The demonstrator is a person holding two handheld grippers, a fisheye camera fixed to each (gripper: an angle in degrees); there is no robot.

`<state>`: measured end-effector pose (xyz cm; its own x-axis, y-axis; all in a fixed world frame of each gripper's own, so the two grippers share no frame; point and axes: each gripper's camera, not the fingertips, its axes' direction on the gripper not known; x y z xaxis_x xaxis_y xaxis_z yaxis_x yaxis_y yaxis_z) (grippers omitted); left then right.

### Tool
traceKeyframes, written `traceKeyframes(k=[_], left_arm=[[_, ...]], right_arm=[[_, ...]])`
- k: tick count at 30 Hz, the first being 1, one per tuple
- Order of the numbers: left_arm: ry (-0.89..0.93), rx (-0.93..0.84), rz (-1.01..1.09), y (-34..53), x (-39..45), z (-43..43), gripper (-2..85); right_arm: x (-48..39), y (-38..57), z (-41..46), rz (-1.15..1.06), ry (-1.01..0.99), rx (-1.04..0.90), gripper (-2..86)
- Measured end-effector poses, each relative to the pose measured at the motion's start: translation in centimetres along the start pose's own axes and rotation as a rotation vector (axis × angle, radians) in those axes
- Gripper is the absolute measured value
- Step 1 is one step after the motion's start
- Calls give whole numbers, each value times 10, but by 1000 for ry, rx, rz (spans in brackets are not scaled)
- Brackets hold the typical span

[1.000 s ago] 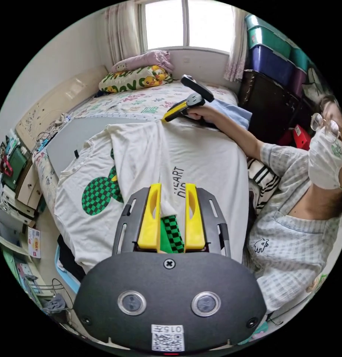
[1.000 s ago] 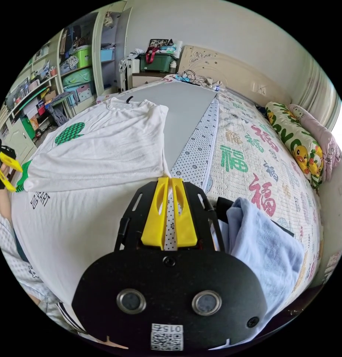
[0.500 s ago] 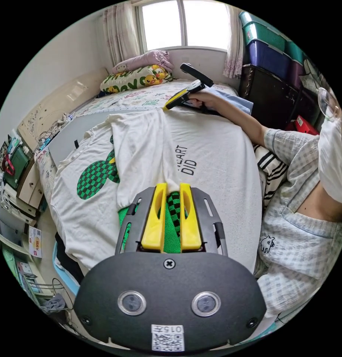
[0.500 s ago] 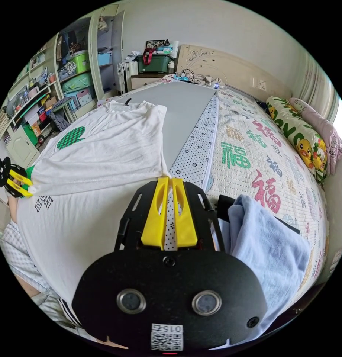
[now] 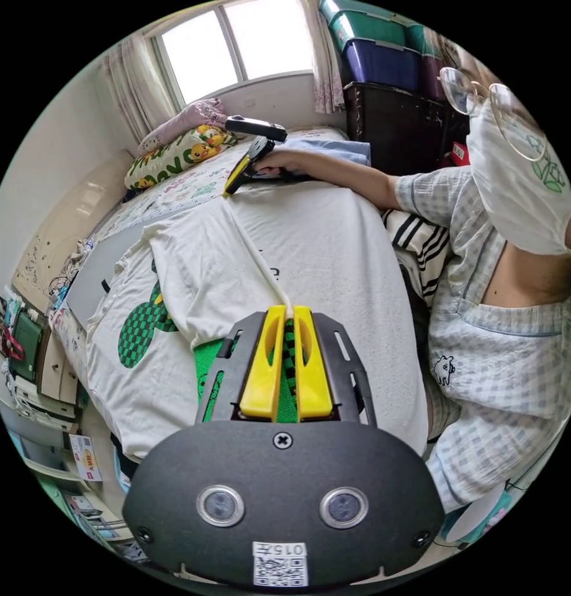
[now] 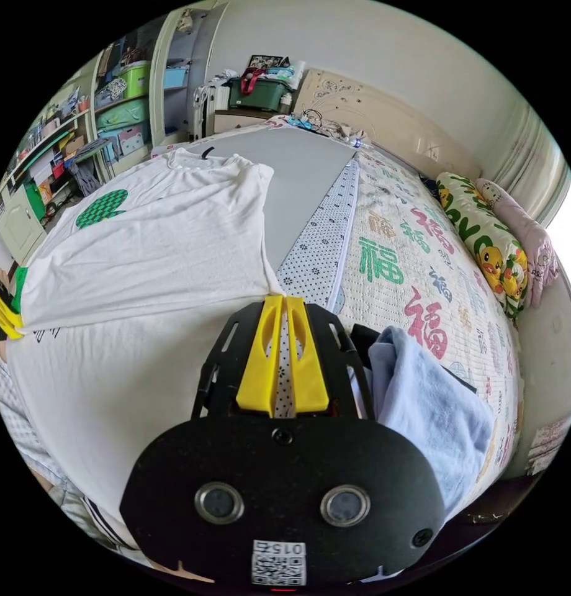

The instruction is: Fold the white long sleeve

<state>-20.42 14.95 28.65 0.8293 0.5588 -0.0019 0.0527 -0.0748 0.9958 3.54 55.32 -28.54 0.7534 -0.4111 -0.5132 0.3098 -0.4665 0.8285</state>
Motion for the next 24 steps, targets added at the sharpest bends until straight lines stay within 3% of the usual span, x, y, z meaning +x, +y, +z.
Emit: traceKeyframes(k=[5,8,11,13,15,18,22,24], left_arm=[[71,77,-53,37,-27,-22,55],[90,225,-171,73,-57,-56,59],[91,308,-366,97,-105,-84,59],[7,233,-489,99,-144,-84,57],[8,108,-525,98,-174,-64,57],[157,2,-583,116,-218,-15,67],[188,171,-651,176,-222,4,81],[163,156,-626,193,-210,1,84]], right_arm=[[-2,12,-13,41,52,-39,81],[-12,28,-54,33,128,102,85],[-47,44,-112,-108,-48,335,79],[-97,51,-145,-374,-325,449,63],[-146,50,-152,-572,-453,406,67],[-227,55,-138,-824,-554,297,85],[-280,77,-103,-941,-550,266,93],[-287,85,-89,-934,-561,257,89]])
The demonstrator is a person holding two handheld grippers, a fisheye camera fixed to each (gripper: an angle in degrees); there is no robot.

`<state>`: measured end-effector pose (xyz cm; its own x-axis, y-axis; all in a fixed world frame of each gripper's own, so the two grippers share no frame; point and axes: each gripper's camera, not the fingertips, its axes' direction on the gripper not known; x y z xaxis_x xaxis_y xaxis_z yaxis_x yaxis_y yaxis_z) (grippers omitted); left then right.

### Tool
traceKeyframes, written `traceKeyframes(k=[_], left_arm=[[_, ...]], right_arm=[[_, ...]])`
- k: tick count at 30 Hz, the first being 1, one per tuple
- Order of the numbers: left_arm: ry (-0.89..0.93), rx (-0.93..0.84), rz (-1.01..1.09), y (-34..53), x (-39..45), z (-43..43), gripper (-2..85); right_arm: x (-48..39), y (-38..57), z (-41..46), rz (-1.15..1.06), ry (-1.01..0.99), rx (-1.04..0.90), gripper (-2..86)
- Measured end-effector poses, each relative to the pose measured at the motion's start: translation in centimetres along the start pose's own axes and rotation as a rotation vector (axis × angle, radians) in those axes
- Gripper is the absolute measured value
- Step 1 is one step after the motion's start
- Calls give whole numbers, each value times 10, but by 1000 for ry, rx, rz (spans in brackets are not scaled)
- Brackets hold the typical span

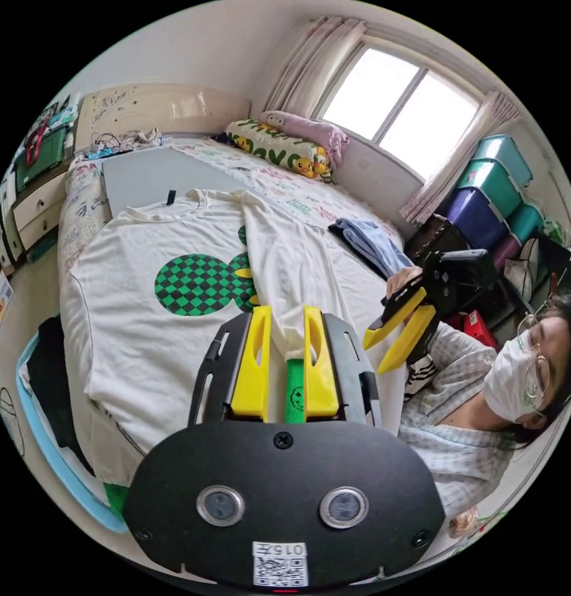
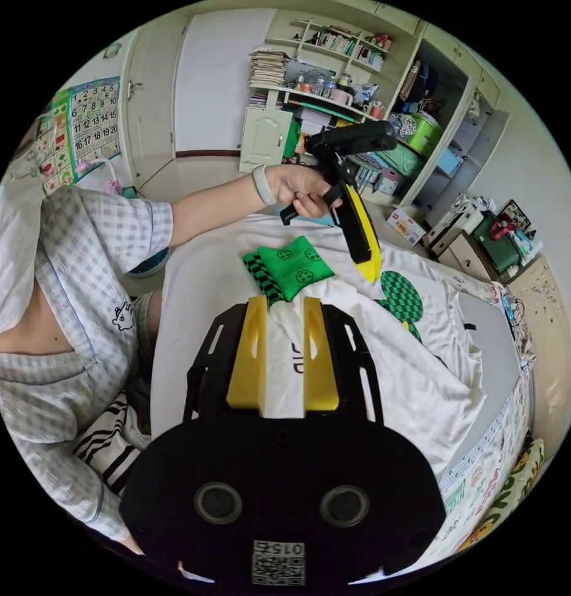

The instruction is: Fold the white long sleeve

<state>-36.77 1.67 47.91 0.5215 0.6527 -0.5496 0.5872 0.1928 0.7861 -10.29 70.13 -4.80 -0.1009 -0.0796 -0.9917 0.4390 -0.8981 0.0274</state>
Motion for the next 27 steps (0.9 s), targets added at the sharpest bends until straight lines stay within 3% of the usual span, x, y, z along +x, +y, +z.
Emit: traceKeyframes(k=[3,10,16,21,27], left_arm=[[-116,26,14,18,2,-9,85],[-65,-150,30,31,-20,43,89],[65,-116,35,46,-30,42,73],[65,-154,85,52,-20,49,29],[-130,-81,95,61,7,17,2]], right_arm=[[-10,6,22,-1,44,-49,85],[-22,15,32,24,34,-30,38],[-30,21,46,4,10,-57,18],[-35,23,54,-3,24,-57,8],[-38,26,61,-11,11,-55,-7]])
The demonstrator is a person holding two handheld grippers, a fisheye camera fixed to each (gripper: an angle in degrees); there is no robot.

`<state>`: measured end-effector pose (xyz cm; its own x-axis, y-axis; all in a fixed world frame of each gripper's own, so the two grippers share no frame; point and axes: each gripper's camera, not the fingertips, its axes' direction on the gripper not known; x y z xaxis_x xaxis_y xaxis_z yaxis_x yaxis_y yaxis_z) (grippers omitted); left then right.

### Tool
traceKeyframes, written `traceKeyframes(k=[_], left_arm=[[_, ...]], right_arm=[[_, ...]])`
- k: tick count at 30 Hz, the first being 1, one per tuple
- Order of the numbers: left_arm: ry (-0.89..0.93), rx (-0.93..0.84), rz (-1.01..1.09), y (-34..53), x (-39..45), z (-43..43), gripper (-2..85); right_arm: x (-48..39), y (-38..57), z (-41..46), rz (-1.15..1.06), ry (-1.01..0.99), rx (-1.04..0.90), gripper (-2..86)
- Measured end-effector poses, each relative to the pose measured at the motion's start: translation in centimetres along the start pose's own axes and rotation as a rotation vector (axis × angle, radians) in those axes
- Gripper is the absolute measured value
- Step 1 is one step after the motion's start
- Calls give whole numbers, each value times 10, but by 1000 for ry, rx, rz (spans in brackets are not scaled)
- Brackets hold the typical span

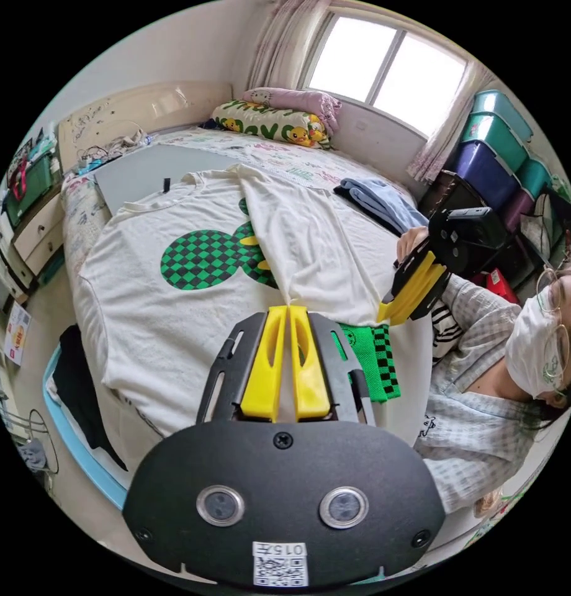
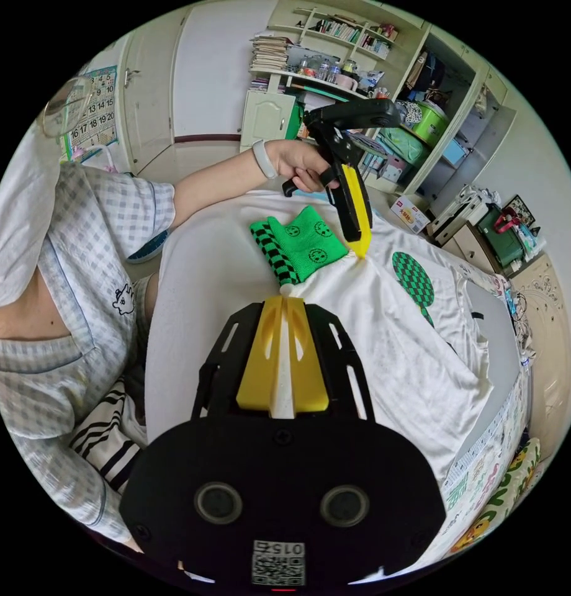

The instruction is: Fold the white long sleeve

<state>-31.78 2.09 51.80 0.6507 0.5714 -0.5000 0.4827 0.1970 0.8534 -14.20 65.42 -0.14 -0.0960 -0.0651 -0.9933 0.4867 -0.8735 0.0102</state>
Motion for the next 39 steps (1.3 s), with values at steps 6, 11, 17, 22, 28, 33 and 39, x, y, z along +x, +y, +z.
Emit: traceKeyframes(k=[6,11,17,22,28,33,39], left_arm=[[-115,-85,47,-1,32,-2,1],[-117,-116,41,-2,41,1,2],[-109,-89,50,1,53,-14,5],[-102,26,14,5,59,-41,12],[-131,95,-48,2,63,-53,27],[-92,49,-51,-12,71,-34,44],[-132,-50,6,-30,96,-6,18]], right_arm=[[-8,-1,9,-33,-7,-2,-9],[-8,-1,15,-30,-6,-6,-3],[-1,1,10,8,-20,-4,81],[28,16,-7,152,49,92,81],[19,4,8,120,14,42,63],[13,-2,12,92,6,1,-5],[15,-1,5,62,-68,-1,-10]])
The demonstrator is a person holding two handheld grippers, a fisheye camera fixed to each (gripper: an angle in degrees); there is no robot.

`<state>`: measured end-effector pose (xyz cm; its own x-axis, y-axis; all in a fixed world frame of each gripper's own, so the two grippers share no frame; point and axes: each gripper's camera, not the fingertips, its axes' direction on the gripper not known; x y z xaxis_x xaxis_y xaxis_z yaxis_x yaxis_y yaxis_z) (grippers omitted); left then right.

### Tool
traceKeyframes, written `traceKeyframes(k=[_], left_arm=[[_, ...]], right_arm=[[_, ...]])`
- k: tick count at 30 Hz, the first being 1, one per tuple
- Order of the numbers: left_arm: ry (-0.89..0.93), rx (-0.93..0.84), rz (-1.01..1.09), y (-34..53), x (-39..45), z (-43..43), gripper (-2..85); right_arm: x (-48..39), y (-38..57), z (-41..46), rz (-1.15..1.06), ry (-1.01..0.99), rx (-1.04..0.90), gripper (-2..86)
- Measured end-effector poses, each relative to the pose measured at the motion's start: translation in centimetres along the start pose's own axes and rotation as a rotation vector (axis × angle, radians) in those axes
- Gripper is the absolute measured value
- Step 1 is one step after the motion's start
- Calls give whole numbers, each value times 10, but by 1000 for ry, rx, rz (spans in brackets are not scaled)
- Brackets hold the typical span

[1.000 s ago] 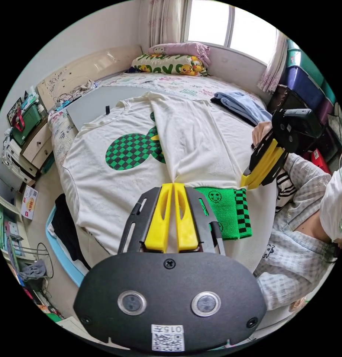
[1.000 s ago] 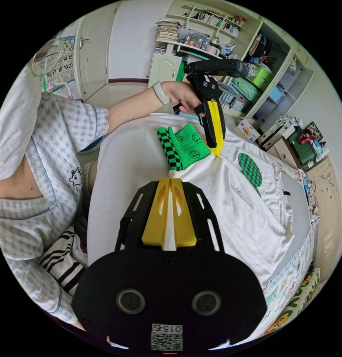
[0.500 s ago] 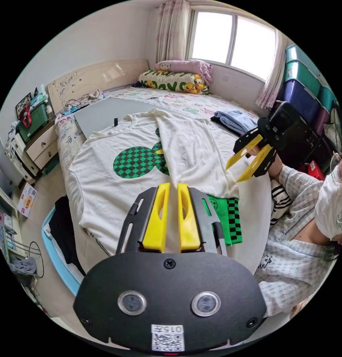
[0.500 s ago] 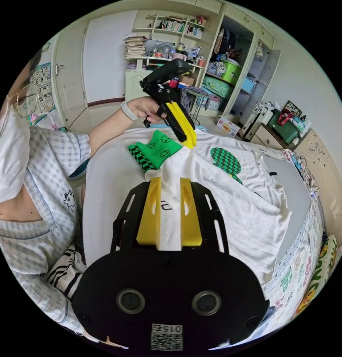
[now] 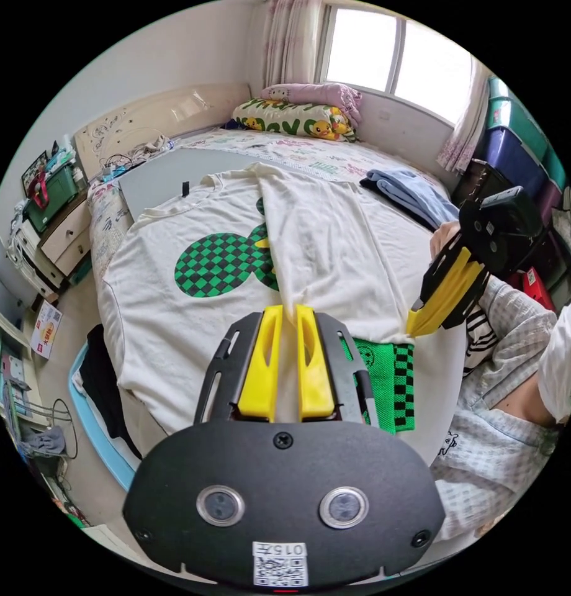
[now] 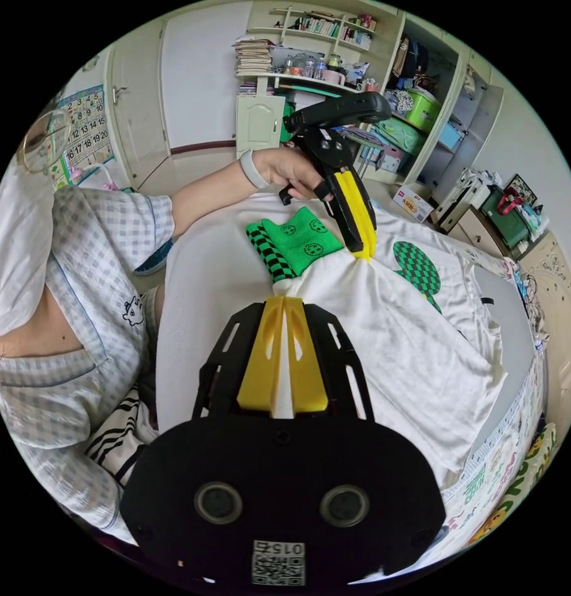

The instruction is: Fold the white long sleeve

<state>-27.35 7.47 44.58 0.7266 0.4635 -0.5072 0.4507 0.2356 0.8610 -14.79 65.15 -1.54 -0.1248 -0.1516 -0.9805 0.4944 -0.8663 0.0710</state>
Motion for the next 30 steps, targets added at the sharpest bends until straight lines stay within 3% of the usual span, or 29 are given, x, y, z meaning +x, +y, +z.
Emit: traceKeyframes(k=[8,16,24,30], left_arm=[[-43,-12,37,-9,23,1,2],[18,58,-25,-9,20,-5,10],[93,20,18,-15,29,20,5],[-23,50,-5,-13,40,13,-1]], right_arm=[[-1,0,-9,-37,0,-14,-2],[23,3,-33,75,28,47,80],[19,-3,-44,18,45,2,-6],[28,-2,-61,-19,-84,-9,-10]])
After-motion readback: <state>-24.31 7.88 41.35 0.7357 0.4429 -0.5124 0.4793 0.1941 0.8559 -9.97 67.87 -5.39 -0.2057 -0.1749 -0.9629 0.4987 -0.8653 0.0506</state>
